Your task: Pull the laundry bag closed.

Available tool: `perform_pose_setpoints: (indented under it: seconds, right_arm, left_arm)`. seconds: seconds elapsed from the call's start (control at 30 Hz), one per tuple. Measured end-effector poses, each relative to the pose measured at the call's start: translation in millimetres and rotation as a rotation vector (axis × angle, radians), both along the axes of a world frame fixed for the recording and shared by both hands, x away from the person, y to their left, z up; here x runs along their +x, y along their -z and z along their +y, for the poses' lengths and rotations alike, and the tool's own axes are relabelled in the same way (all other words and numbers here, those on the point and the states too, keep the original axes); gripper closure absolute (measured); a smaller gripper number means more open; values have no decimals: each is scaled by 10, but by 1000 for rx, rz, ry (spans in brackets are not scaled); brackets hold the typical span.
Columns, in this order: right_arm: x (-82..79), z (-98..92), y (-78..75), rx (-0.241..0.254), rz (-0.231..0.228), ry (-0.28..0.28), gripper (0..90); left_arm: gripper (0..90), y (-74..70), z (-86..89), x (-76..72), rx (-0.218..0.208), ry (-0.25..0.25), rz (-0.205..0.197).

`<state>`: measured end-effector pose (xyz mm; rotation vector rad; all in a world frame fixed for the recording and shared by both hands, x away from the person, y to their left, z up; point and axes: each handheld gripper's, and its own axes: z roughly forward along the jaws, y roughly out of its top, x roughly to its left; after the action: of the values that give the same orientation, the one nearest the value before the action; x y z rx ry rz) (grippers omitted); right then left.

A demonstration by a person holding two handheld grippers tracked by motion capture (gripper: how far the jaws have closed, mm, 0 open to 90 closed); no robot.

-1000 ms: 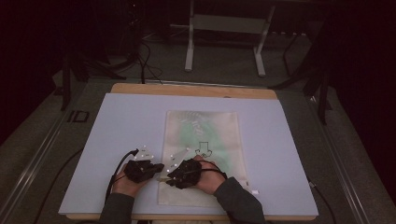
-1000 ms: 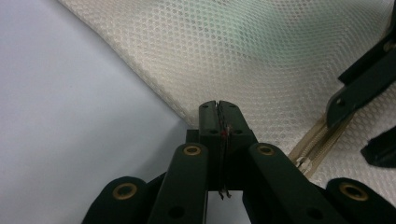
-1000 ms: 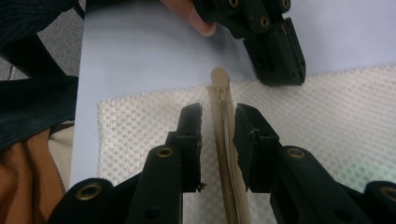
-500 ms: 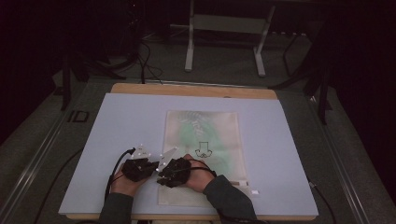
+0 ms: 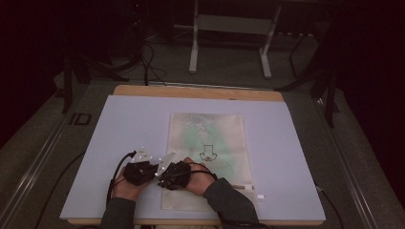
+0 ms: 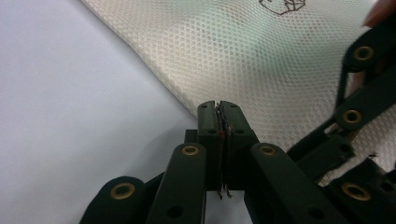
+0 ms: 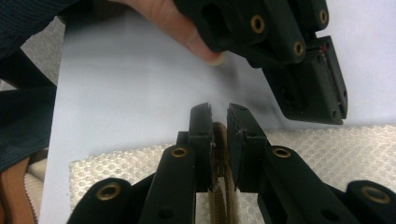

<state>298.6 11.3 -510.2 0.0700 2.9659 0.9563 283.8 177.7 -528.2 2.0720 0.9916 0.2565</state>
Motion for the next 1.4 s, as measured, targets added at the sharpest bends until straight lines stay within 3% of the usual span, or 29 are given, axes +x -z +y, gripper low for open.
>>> perform_pose_setpoints:
  seconds: [0.2, 0.43, 0.73, 1.03, 1.4]
  right_arm:
    - [-17, -68, -75, 40, -4, 8, 809]
    - [-19, -174, -117, 50, 4, 10, 809]
    - [-5, -347, -60, 34, 38, 28, 807]
    - [66, -335, 45, 22, 103, 28, 796]
    - [39, -335, 77, -3, 81, 22, 815]
  left_arm:
    - [867, -1, -6, -8, -4, 0, 0]
    - [862, 0, -7, -11, -7, 4, 4]
    - [849, 3, -45, -20, -11, 33, 14]
    - [852, -2, -65, -37, -13, 55, 30]
    - [881, -8, -121, -78, 3, 94, 41]
